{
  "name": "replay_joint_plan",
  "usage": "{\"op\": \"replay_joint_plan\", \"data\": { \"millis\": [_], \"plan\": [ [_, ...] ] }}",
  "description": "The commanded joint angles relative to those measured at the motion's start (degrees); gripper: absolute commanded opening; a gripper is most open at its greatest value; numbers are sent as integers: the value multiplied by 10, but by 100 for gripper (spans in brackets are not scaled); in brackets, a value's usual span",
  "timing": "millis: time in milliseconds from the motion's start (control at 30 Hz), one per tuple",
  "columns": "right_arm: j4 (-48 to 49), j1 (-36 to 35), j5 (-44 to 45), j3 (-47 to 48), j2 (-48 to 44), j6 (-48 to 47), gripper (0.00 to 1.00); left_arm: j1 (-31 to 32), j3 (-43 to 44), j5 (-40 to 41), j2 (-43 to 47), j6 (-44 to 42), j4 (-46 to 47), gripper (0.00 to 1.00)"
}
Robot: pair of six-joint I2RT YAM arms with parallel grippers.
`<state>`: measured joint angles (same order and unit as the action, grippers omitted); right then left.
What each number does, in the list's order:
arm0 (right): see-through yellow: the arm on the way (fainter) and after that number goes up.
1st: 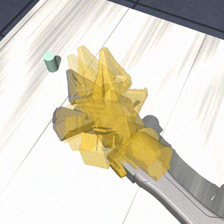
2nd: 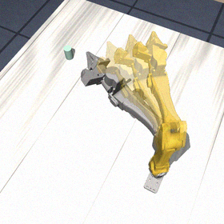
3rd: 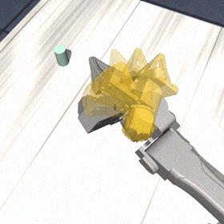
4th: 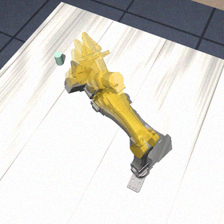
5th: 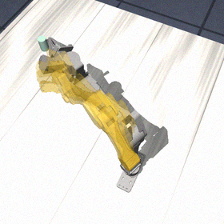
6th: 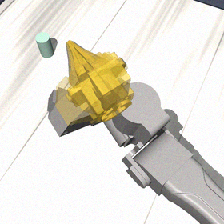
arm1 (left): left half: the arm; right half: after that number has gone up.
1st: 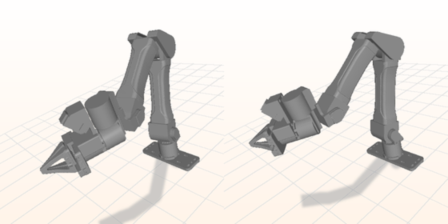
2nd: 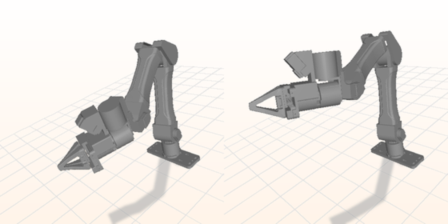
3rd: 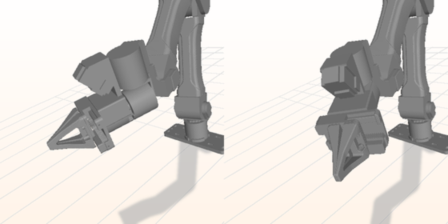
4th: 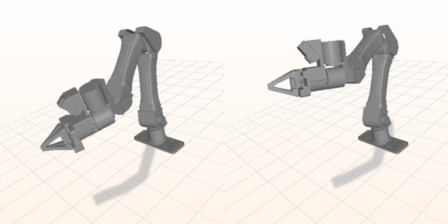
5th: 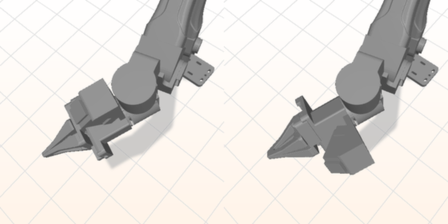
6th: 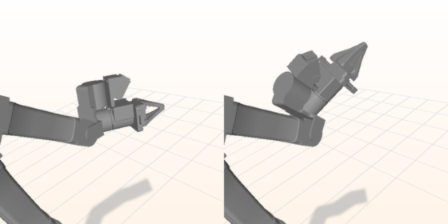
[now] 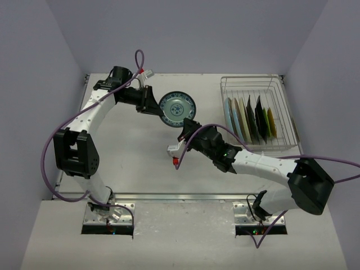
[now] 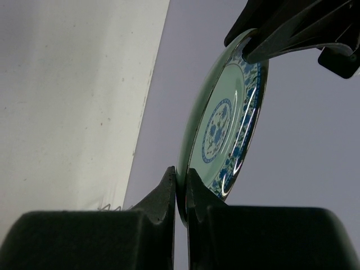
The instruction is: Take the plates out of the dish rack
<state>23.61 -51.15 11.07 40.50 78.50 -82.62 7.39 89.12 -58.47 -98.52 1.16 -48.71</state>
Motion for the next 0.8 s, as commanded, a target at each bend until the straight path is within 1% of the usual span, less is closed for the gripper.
{"op": "replay_joint_plan", "data": {
  "millis": [0, 133, 167, 200, 233, 267, 300, 333, 367, 400, 433, 500, 533, 567, 600, 633, 700, 733, 767],
  "plan": [
    [108, -13, -1, -1, -32, -11, 0, -7, -26, 5, 19, 34, 94, 0],
    [105, -16, 0, -3, -35, -8, 0, -27, -35, 12, 18, 80, 141, 0],
    [104, -16, 2, -2, -33, -7, 7, -30, -35, 17, 18, 84, 147, 0],
    [102, -16, 7, 0, -31, -4, 22, -33, -35, 23, 18, 90, 153, 0],
    [99, -15, 15, 4, -27, 0, 52, -40, -36, 27, 19, 97, 161, 0],
    [93, -16, 23, 9, -26, 7, 71, -46, -38, 29, 19, 105, 169, 0],
    [79, -16, 34, 19, -20, 17, 89, -54, -41, 32, 22, 114, 178, 0],
    [45, -15, 51, 44, -17, 46, 95, -69, -45, 41, 22, 129, 189, 0],
    [11, -15, 66, 68, -13, 72, 99, -90, -47, 48, 21, 140, 197, 0],
    [-14, -14, 76, 88, -10, 92, 99, -117, -43, 53, 16, 145, 201, 0],
    [-21, -12, 87, 95, -8, 116, 99, -128, -37, 64, 9, 150, 203, 0],
    [-69, -2, 100, 120, -7, 169, 99, -169, -23, 85, -4, 151, 202, 0],
    [-104, 7, 107, 137, -7, 192, 99, -193, -10, 89, -19, 150, 201, 0],
    [-136, 17, 112, 152, -7, 234, 99, -212, 3, 95, -33, 150, 200, 0],
    [-148, 26, 114, 166, -6, 260, 99, -226, 13, 99, -46, 149, 200, 0],
    [-180, 44, 116, 182, -5, 296, 99, -246, 32, 103, -67, 147, 197, 0],
    [-299, 84, 103, 242, 1, 426, 99, -277, 65, 116, -105, 139, 191, 0],
    [-345, 110, 86, 269, 2, 476, 99, -292, 80, 120, -124, 137, 190, 0],
    [-370, 131, 70, 284, 3, 512, 99, -302, 88, 128, -140, 136, 190, 0]
  ]
}}
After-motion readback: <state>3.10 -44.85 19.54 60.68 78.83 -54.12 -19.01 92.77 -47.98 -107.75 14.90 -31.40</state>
